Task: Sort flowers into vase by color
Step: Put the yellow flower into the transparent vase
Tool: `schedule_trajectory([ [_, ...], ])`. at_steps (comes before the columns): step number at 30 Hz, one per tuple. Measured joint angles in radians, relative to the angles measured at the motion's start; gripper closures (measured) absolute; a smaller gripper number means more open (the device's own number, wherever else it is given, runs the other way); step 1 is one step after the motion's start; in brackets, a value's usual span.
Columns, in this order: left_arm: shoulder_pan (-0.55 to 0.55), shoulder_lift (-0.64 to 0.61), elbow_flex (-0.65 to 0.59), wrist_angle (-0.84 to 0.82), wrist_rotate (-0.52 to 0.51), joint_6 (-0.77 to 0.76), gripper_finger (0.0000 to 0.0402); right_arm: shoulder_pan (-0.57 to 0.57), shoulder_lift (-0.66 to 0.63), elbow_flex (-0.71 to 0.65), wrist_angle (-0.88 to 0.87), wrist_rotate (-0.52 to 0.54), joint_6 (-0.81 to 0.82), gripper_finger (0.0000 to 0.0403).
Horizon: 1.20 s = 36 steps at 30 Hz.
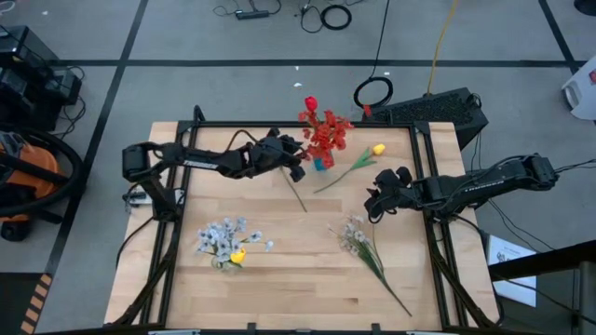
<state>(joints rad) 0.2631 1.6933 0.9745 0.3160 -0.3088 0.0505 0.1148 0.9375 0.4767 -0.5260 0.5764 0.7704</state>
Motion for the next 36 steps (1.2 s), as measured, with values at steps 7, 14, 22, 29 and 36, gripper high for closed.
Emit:
schedule_trajectory([
  [7,-0.012,-0.091,0.000,-0.344,-0.008,-0.091,0.0256,0.000,0.000,0.000,0.007,0.002,0.003,0.0264],
  [14,-0.013,-0.117,0.000,-0.681,0.003,-0.095,0.0256,-0.004,0.000,0.000,0.130,0.032,0.006,0.0264],
  [22,-0.035,-0.157,-0.087,-0.717,0.001,0.010,0.0256,-0.050,0.023,0.000,0.397,0.130,0.020,0.0264],
  [29,-0.050,-0.387,-0.320,-0.555,0.019,0.011,0.0256,-0.057,0.138,0.015,0.524,0.130,0.029,0.0264],
  [36,-0.052,-0.675,-0.466,-0.502,0.060,-0.013,0.0256,-0.082,0.284,0.158,0.327,0.130,0.185,0.0264],
])
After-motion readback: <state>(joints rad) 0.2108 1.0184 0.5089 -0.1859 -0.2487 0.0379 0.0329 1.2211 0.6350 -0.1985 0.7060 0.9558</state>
